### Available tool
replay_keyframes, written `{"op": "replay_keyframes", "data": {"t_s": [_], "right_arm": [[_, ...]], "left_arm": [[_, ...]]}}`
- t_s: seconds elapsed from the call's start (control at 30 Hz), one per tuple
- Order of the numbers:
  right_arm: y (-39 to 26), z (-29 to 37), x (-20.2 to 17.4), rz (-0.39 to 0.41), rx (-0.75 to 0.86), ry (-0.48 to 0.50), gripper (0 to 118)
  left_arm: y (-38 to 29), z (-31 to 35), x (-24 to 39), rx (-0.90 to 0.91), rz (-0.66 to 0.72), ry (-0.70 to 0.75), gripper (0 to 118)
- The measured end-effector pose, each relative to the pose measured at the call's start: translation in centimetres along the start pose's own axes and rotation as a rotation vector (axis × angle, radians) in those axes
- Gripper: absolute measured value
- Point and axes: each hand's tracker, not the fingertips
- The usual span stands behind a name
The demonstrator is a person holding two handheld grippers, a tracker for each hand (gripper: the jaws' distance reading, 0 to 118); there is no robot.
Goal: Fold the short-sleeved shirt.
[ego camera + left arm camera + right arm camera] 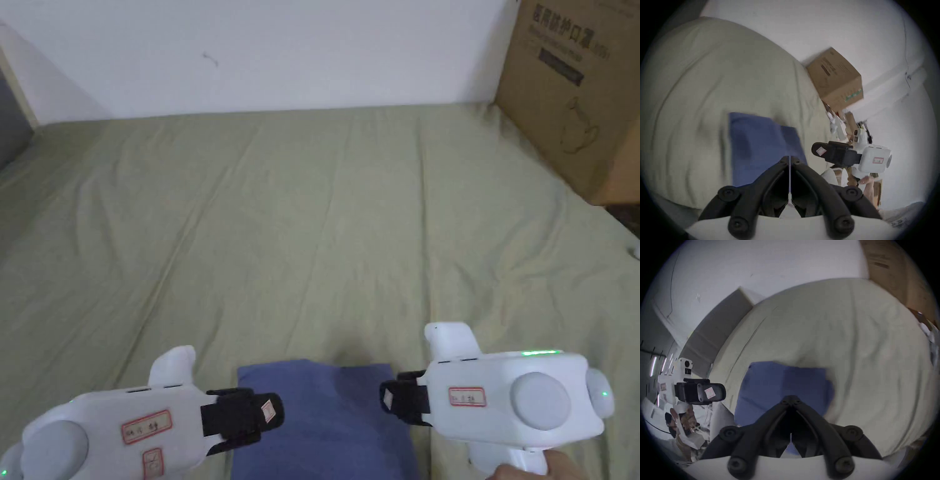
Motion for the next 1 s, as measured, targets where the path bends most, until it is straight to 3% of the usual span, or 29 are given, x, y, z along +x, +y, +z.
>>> {"op": "replay_keyframes", "data": {"t_s": [0.07, 0.2, 0.23, 0.3, 0.33, 0.37, 0.53, 0.73, 0.8, 0.83, 0.87, 0.9, 0.97, 1.0], "right_arm": [[-0.3, -3.1, -0.7, 0.014, -0.08, 0.003, 0], [-1.8, -6.7, 0.2, -0.064, -0.137, -0.034, 0], [-1.7, -6.4, 0.5, -0.098, -0.11, -0.007, 0], [-1.2, -5.7, 0.8, -0.123, -0.114, 0.011, 0], [-1.1, -5.5, 0.8, -0.104, -0.115, 0.006, 0], [-1.1, -5.3, 0.7, -0.074, -0.121, -0.014, 0], [-1.4, -5.5, 0.2, -0.061, -0.117, -0.039, 0], [-1.6, -5.4, 1.1, -0.108, -0.107, -0.017, 0], [-1.7, -5.4, 1.0, -0.121, -0.105, -0.014, 0], [-1.7, -5.3, 0.9, -0.123, -0.104, -0.016, 0], [-1.7, -5.3, 0.8, -0.123, -0.103, -0.018, 0], [-1.7, -5.2, 0.7, -0.121, -0.103, -0.027, 0], [-1.7, -5.2, 0.7, -0.119, -0.105, -0.031, 0], [-1.7, -5.1, 0.6, -0.121, -0.109, -0.03, 0]], "left_arm": [[-0.7, 1.1, -2.2, 0.018, 0.056, 0.021, 2], [-2.3, 2.5, -5.6, 0.066, 0.166, -0.031, 3], [-2.5, 2.6, -6.3, 0.063, 0.199, -0.034, 10], [-2.7, 2.3, -7.3, 0.044, 0.259, -0.043, 77], [-2.6, 1.8, -7.8, 0.019, 0.265, -0.041, 103], [-2.6, 1.5, -8.0, 0.001, 0.267, -0.066, 117], [-1.3, -1.6, -9.0, -0.019, 0.321, -0.17, 118], [-0.7, -8.0, -10.3, -0.187, 0.345, -0.214, 118], [-0.5, -8.8, -10.4, -0.147, 0.398, -0.295, 114], [-0.3, -9.1, -10.3, -0.136, 0.434, -0.331, 99], [-0.2, -9.3, -10.4, -0.124, 0.435, -0.354, 47], [-0.1, -9.7, -10.4, -0.134, 0.41, -0.284, 24], [-0.1, -10.2, -10.8, -0.187, 0.319, -0.051, 24], [-0.2, -9.5, -12.2, -0.213, 0.301, -0.023, 24]]}}
